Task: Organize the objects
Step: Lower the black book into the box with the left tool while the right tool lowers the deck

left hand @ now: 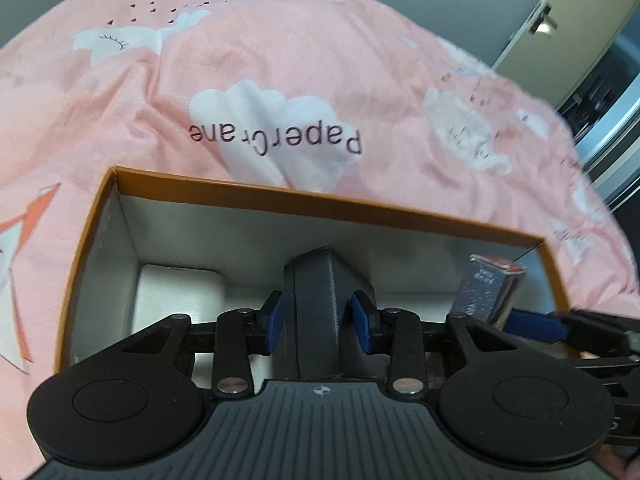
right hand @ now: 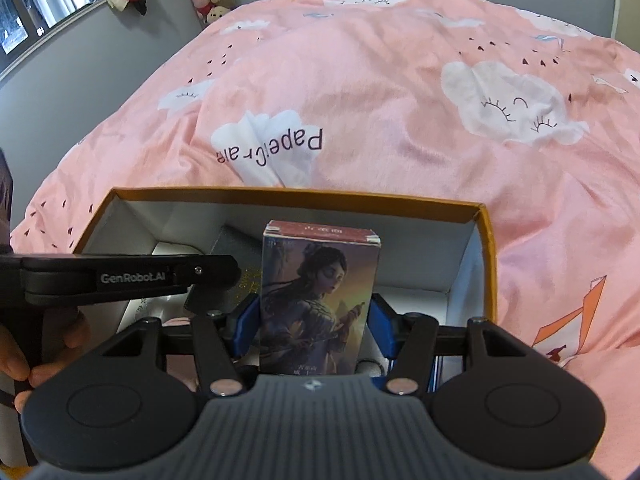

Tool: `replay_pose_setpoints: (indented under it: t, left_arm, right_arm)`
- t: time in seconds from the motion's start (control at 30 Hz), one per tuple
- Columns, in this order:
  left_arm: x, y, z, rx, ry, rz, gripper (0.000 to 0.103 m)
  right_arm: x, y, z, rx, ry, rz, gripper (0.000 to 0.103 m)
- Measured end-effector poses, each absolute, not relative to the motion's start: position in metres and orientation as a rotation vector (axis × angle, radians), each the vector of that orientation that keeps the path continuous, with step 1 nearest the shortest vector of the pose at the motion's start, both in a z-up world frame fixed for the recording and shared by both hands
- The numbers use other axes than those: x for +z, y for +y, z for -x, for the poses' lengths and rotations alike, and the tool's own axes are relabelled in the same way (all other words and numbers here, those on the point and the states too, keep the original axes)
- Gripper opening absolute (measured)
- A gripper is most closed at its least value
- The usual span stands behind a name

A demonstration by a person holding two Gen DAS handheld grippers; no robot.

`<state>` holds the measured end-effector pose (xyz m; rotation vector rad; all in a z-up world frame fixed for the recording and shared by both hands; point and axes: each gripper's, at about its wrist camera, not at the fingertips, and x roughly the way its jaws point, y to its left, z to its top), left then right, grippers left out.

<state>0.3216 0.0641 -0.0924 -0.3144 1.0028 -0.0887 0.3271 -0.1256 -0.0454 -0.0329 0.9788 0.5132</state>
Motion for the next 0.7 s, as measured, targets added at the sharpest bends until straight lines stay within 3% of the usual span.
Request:
replay_pose_setpoints:
  t: [0.23, 0.7]
  left_arm:
    - [-0.092, 0.06, -0.326, -0.018, 1.051, 0.175, 0.04]
    - [-0.072, 0.078, -0.302, -0.066, 1.001, 0.264, 0.037]
  right_arm:
    - [-0.048, -0.116, -0.33, 0.504, 1.0, 0.065, 0.06]
    - [-0.078, -0.095, -0.354, 0.433, 1.165, 0.012, 0.06]
